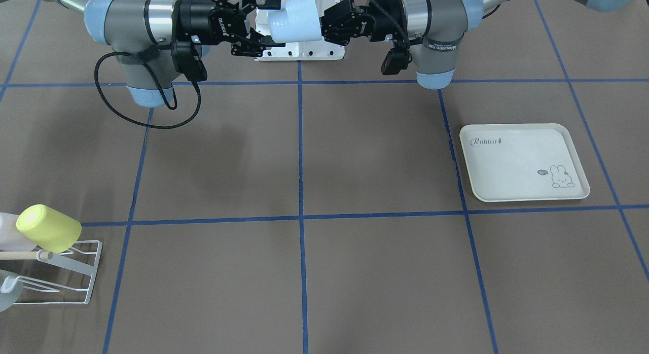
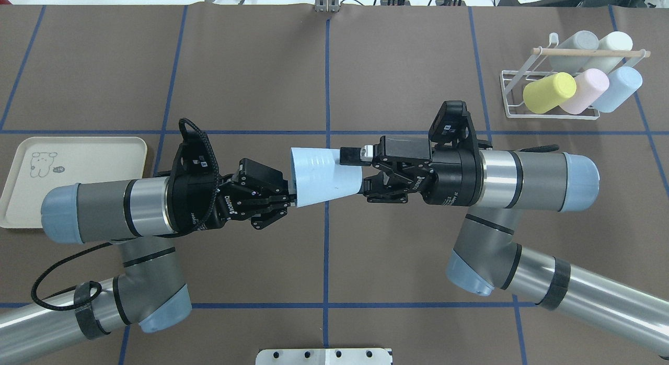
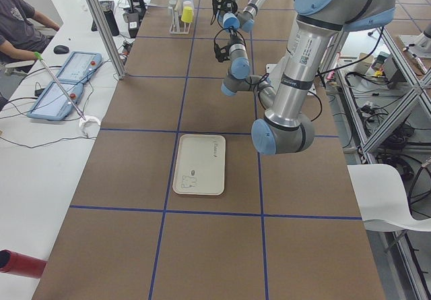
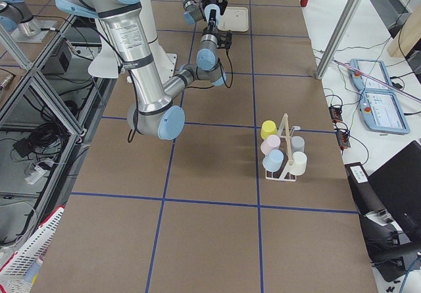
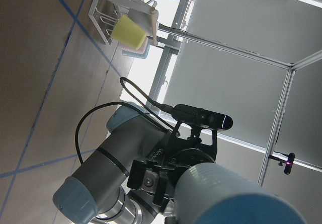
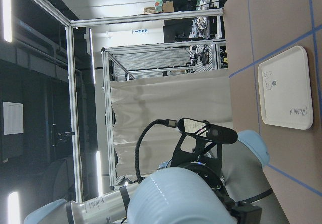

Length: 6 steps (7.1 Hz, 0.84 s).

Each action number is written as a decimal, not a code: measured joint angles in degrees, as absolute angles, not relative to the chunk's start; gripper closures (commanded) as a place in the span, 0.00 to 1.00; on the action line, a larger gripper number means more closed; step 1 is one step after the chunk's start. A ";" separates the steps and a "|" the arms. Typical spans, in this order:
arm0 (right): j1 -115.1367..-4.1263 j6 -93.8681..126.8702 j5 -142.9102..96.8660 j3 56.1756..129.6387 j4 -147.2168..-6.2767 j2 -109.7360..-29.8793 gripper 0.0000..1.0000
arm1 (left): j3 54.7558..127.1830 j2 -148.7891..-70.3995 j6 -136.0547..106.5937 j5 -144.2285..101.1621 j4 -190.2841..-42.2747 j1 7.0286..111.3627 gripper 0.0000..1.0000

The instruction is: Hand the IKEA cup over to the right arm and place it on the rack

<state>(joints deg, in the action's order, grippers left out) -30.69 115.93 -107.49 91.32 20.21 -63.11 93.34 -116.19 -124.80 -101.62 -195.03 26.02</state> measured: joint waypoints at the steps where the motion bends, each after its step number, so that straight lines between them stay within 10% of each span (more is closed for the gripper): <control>1: -30.68 115.93 -107.49 91.32 20.22 -63.11 0.34 | 93.33 -116.19 -124.80 -101.66 -195.03 26.02 1.00; 2: -30.68 115.93 -107.15 91.32 20.21 -63.05 0.57 | 93.29 -116.19 -124.79 -101.68 -195.03 26.02 0.76; 3: -30.57 115.93 -106.52 91.28 20.17 -63.00 0.74 | 93.29 -116.20 -124.74 -101.71 -195.07 26.02 0.01; 6: -30.35 115.93 -105.93 91.24 20.09 -62.93 0.78 | 93.44 -116.17 -122.64 -101.62 -195.17 26.02 0.00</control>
